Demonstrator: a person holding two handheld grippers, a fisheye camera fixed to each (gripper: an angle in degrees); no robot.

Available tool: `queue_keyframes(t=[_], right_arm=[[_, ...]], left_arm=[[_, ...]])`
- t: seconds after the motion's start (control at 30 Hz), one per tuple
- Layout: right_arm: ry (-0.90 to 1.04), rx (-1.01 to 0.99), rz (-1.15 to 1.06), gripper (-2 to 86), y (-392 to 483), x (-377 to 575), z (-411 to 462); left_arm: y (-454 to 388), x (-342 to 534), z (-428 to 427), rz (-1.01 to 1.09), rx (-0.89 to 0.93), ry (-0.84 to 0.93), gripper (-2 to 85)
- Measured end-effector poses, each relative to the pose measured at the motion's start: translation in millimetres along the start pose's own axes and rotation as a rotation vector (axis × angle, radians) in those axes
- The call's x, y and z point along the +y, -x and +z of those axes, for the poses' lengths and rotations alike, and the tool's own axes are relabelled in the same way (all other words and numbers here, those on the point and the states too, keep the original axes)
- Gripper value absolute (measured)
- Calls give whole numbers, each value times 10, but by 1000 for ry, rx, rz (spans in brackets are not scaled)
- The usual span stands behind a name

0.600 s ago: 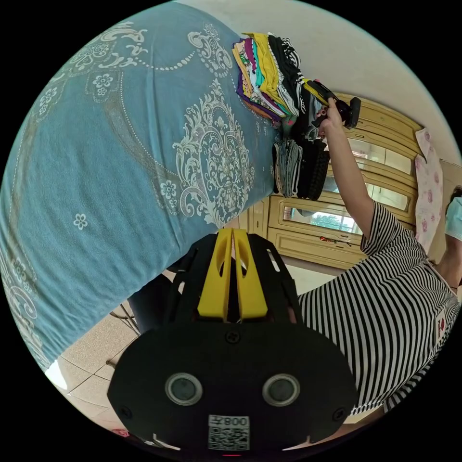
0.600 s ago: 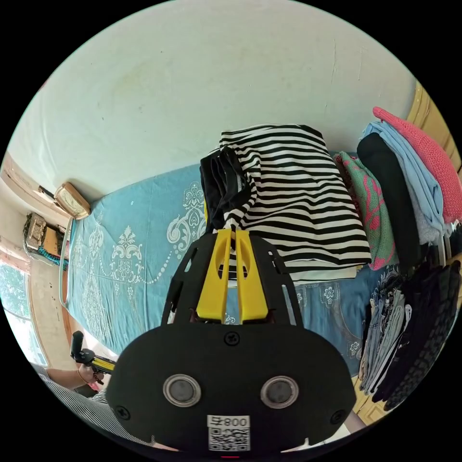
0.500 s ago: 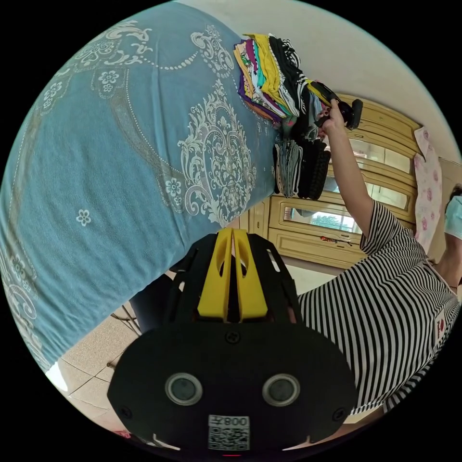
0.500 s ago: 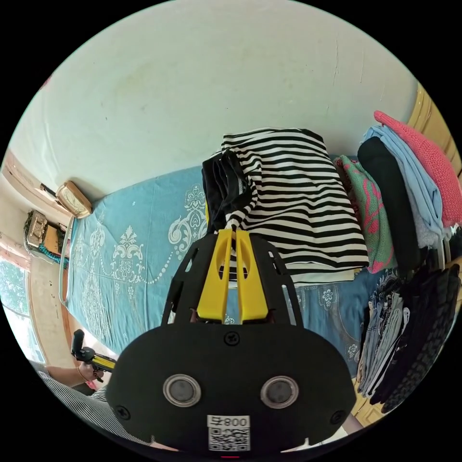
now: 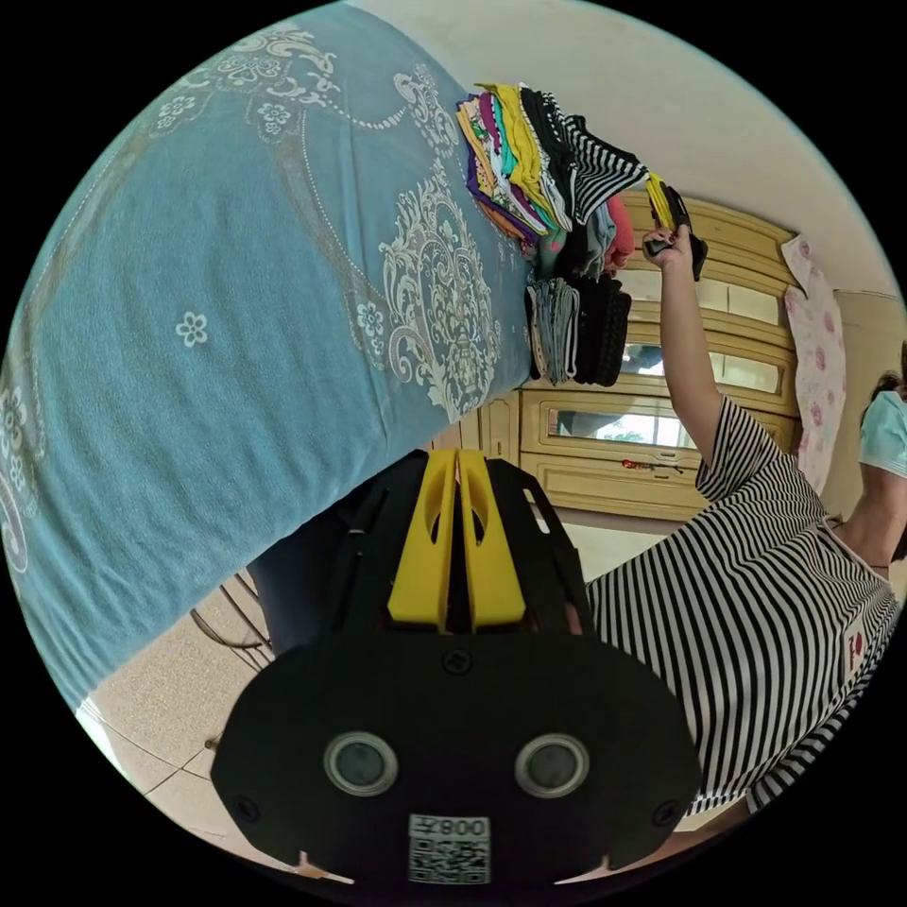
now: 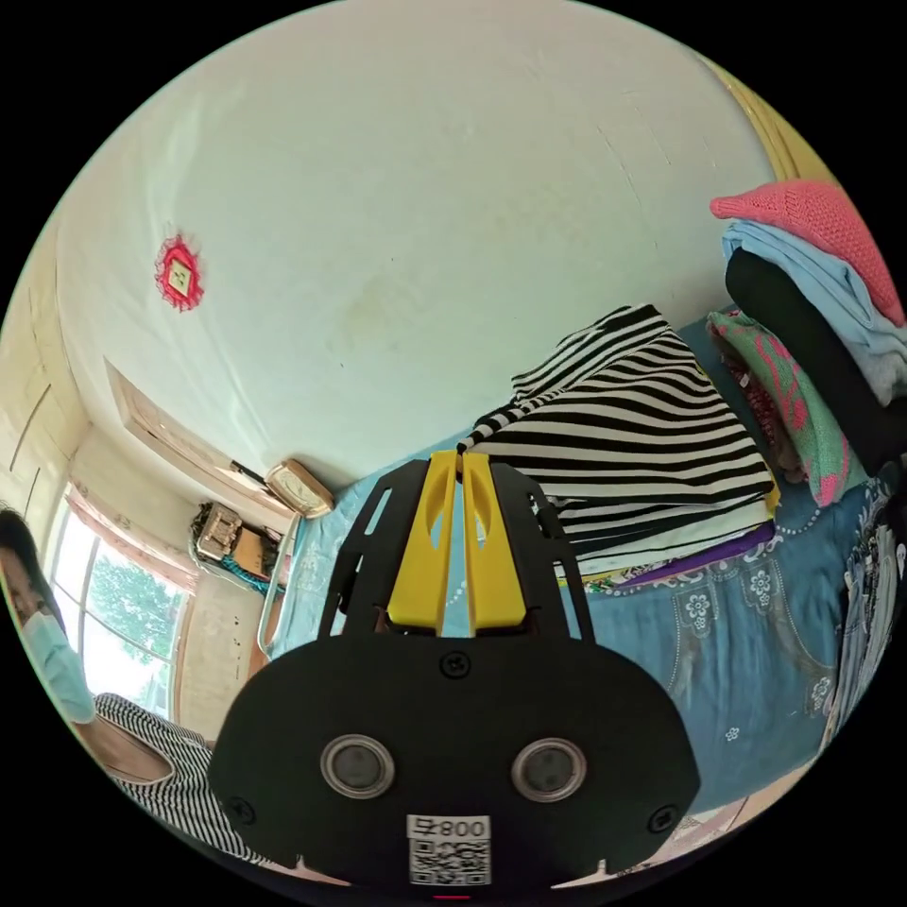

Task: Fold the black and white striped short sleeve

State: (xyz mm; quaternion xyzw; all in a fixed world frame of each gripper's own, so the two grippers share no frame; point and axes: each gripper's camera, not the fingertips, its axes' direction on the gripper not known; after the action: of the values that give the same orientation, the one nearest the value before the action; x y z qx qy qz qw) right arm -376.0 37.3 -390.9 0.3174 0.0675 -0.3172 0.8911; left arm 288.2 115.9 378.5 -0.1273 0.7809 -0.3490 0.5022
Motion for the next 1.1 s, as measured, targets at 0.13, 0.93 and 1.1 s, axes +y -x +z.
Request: queue_keyframes(t=[0.13, 0.93, 1.1], right_arm=[[-37, -140, -23, 4, 225, 147, -299], [95, -506, -340, 3, 2077, 1198, -879], [164, -555, -339, 3, 2157, 1527, -774]], left_arm=[[-205, 68, -111, 78, 22, -42, 4], [-2844, 496, -1019, 648, -335, -511, 110], [-3302, 935, -1089, 691, -483, -591, 58]])
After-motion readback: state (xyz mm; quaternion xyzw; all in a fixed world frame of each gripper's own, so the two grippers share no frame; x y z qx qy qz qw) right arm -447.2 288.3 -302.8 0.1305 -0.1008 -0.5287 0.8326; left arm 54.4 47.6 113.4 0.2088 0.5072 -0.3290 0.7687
